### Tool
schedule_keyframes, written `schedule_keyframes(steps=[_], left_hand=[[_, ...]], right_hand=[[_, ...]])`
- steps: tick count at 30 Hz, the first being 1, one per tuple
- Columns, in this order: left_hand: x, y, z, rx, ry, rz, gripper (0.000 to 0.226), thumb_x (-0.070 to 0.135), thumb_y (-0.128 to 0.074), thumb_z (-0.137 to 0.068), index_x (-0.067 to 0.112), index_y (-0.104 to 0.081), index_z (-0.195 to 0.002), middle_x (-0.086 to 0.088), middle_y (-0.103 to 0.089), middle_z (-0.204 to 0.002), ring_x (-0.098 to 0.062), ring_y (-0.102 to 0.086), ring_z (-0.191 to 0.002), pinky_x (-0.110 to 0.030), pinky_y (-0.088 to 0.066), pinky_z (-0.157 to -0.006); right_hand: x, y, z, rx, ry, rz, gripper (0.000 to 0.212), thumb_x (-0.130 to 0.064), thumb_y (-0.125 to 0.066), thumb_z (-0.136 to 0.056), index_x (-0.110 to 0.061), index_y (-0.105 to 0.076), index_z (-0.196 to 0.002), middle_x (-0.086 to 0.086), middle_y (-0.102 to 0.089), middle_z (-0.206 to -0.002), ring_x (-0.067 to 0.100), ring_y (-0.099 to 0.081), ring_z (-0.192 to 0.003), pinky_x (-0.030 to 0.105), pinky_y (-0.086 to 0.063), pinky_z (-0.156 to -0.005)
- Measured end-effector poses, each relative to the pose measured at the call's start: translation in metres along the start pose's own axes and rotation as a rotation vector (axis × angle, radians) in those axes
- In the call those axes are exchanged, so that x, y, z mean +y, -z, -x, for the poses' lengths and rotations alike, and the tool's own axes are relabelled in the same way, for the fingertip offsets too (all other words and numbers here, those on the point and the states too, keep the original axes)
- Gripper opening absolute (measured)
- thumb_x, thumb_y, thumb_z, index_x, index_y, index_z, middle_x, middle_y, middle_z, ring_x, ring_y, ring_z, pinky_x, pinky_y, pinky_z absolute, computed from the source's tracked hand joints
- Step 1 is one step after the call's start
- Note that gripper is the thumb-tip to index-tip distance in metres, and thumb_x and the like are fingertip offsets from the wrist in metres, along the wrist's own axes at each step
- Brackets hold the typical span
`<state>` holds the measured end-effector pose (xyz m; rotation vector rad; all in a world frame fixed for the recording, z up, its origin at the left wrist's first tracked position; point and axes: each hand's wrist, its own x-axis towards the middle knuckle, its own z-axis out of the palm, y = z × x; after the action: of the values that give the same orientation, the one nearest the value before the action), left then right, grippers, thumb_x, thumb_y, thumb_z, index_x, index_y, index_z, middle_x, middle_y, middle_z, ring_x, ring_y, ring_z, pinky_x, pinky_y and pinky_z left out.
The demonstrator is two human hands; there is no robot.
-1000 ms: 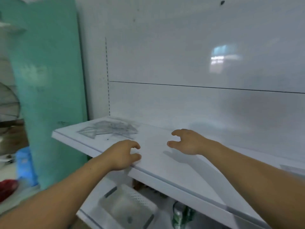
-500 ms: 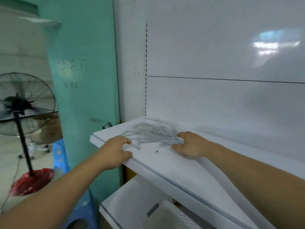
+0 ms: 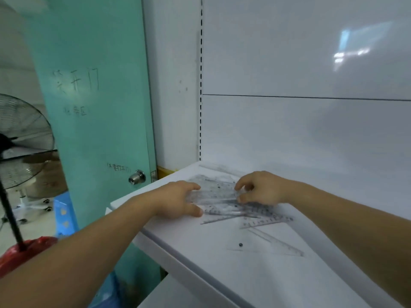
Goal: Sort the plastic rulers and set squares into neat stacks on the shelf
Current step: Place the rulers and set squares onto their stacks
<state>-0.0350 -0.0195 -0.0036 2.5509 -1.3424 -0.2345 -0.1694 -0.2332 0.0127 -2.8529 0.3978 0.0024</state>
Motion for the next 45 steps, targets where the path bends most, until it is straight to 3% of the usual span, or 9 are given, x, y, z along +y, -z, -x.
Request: schedule_keyframes(steps=[3,7,13,20,29,35,39,43,45], left_hand=[[-0.005,0.000,-0.012,0.032,-0.086,0.024,0.062,0.053,-0.066,-0.077,0.033,-0.047,-0.133,0.006,-0.050,-0.131,-0.011,-0.051,-0.108,-0.026,-0.040,-0.090],[-0.012,0.001,-0.018,0.099,-0.184,0.026,0.054,0.045,-0.066,-0.081,0.030,-0.051,-0.131,0.006,-0.055,-0.122,-0.009,-0.052,-0.097,-0.022,-0.040,-0.085],[-0.021,-0.001,-0.018,0.099,-0.287,0.075,0.062,0.037,-0.063,-0.086,0.021,-0.040,-0.141,0.004,-0.056,-0.122,-0.013,-0.053,-0.101,-0.019,-0.036,-0.082],[-0.030,0.003,-0.005,0.123,-0.385,0.122,0.050,0.018,-0.056,-0.091,0.020,-0.043,-0.139,0.002,-0.043,-0.139,-0.014,-0.046,-0.124,-0.018,-0.030,-0.099],[-0.018,0.006,0.005,0.166,-0.377,0.205,0.056,0.019,-0.053,-0.093,0.016,-0.031,-0.146,-0.001,-0.037,-0.134,-0.019,-0.054,-0.107,-0.027,-0.039,-0.097],[0.012,0.006,0.008,0.200,-0.446,0.381,0.056,0.015,-0.054,-0.092,0.017,-0.034,-0.144,0.004,-0.040,-0.121,-0.010,-0.054,-0.087,-0.019,-0.038,-0.082],[0.046,-0.006,0.011,0.160,-0.539,0.461,0.055,0.016,-0.056,-0.092,0.021,-0.036,-0.143,0.009,-0.048,-0.115,-0.011,-0.053,-0.092,-0.021,-0.038,-0.084],[0.097,-0.029,0.027,0.072,-0.627,0.461,0.056,0.020,-0.058,-0.091,0.021,-0.036,-0.143,0.010,-0.050,-0.115,-0.011,-0.053,-0.094,-0.018,-0.040,-0.075],[0.128,-0.041,0.042,0.034,-0.673,0.463,0.057,0.021,-0.060,-0.089,0.020,-0.038,-0.142,0.011,-0.051,-0.114,-0.011,-0.055,-0.093,-0.021,-0.041,-0.081]], right_hand=[[-0.002,0.001,0.003,0.023,-0.038,-0.012,0.037,-0.048,-0.065,-0.082,-0.035,-0.060,-0.116,-0.008,-0.050,-0.111,0.011,-0.050,-0.100,0.024,-0.036,-0.085],[-0.008,-0.002,0.018,0.109,-0.130,0.015,0.036,-0.048,-0.063,-0.082,-0.035,-0.060,-0.116,-0.009,-0.050,-0.107,0.010,-0.049,-0.097,0.024,-0.037,-0.087],[-0.020,-0.019,0.051,0.274,-0.403,0.021,0.041,-0.050,-0.056,-0.087,-0.028,-0.056,-0.122,-0.005,-0.057,-0.099,0.016,-0.050,-0.094,0.027,-0.041,-0.086],[-0.032,-0.039,0.083,0.354,-0.577,0.008,0.041,-0.047,-0.054,-0.089,-0.025,-0.055,-0.123,-0.003,-0.057,-0.096,0.017,-0.051,-0.095,0.030,-0.042,-0.088],[-0.043,-0.029,0.099,0.461,-0.567,0.023,0.044,-0.047,-0.049,-0.093,-0.020,-0.052,-0.128,-0.003,-0.056,-0.097,0.014,-0.048,-0.090,0.029,-0.041,-0.084],[-0.045,-0.024,0.134,0.637,-0.614,0.041,0.044,-0.041,-0.043,-0.097,-0.019,-0.047,-0.135,0.000,-0.054,-0.120,0.016,-0.054,-0.107,0.029,-0.040,-0.090],[-0.042,-0.031,0.177,0.714,-0.722,0.080,0.044,-0.039,-0.041,-0.098,-0.019,-0.046,-0.136,0.001,-0.054,-0.125,0.018,-0.054,-0.112,0.033,-0.041,-0.094],[-0.036,-0.038,0.239,0.768,-0.840,0.079,0.046,-0.040,-0.042,-0.097,-0.019,-0.045,-0.138,0.001,-0.055,-0.125,0.018,-0.055,-0.108,0.034,-0.044,-0.094],[-0.034,-0.042,0.275,0.781,-0.883,0.072,0.045,-0.040,-0.043,-0.097,-0.020,-0.044,-0.138,0.002,-0.055,-0.125,0.017,-0.056,-0.106,0.031,-0.043,-0.091]])
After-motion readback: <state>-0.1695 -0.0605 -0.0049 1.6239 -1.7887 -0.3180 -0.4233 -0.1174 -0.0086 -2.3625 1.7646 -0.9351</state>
